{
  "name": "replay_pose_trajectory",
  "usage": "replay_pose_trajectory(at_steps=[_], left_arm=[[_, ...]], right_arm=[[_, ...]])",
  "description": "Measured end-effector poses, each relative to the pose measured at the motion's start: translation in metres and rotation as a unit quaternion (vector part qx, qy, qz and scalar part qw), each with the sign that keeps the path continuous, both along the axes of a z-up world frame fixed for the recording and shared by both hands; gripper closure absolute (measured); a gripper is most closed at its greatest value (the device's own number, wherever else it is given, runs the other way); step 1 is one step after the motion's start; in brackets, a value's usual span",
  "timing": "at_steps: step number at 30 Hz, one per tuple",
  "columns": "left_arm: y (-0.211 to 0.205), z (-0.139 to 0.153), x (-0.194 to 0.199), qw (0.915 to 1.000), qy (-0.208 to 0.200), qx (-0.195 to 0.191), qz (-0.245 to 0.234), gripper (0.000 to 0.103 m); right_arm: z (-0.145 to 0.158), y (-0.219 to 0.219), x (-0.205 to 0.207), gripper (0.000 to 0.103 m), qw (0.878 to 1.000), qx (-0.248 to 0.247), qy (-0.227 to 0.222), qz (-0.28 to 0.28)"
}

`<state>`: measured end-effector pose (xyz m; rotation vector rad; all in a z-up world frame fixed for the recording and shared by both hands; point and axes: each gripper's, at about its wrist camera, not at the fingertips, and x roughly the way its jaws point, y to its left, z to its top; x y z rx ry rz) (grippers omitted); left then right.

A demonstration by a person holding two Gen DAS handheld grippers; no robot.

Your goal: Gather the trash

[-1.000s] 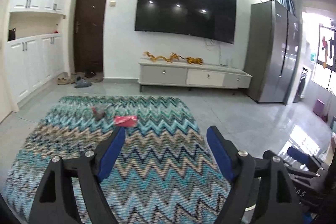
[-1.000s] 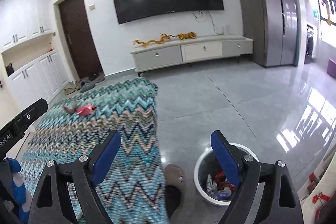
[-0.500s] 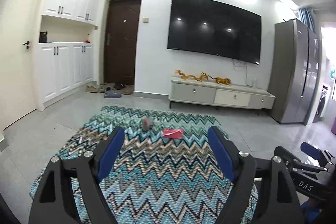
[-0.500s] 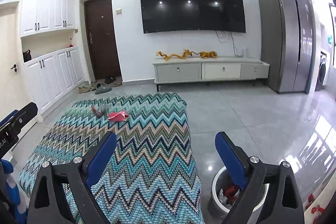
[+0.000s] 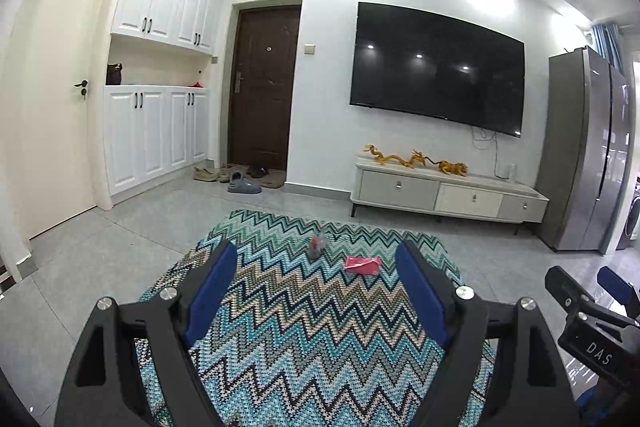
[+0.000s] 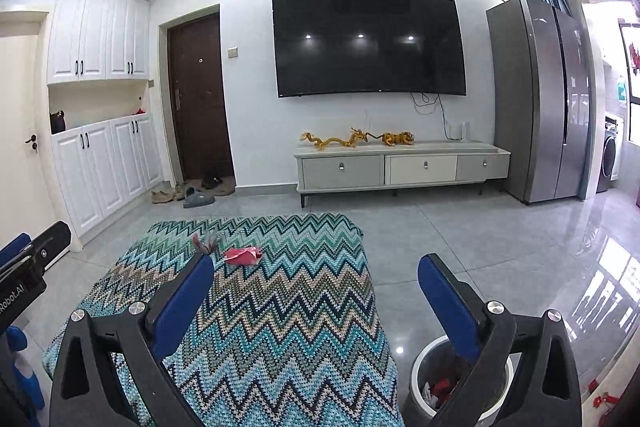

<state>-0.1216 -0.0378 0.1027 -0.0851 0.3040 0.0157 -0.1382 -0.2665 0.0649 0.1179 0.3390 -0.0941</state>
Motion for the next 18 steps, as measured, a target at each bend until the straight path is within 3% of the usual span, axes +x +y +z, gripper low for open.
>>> replay_pose_trajectory(at_steps=[6, 18], left_arm=[[-0.004, -0.003, 0.008, 0.9999, 0.010, -0.002, 0.007, 0.022], [-0.004, -0.027, 0.028, 0.9989, 0.014, 0.009, 0.044, 0.022]], right_arm=[[-0.002, 0.001, 0.009, 0.000, 1.000, -0.007, 0.005, -0.007], [-0.027, -0.011, 0.021, 0.000, 0.999, 0.035, 0.023, -0.022]])
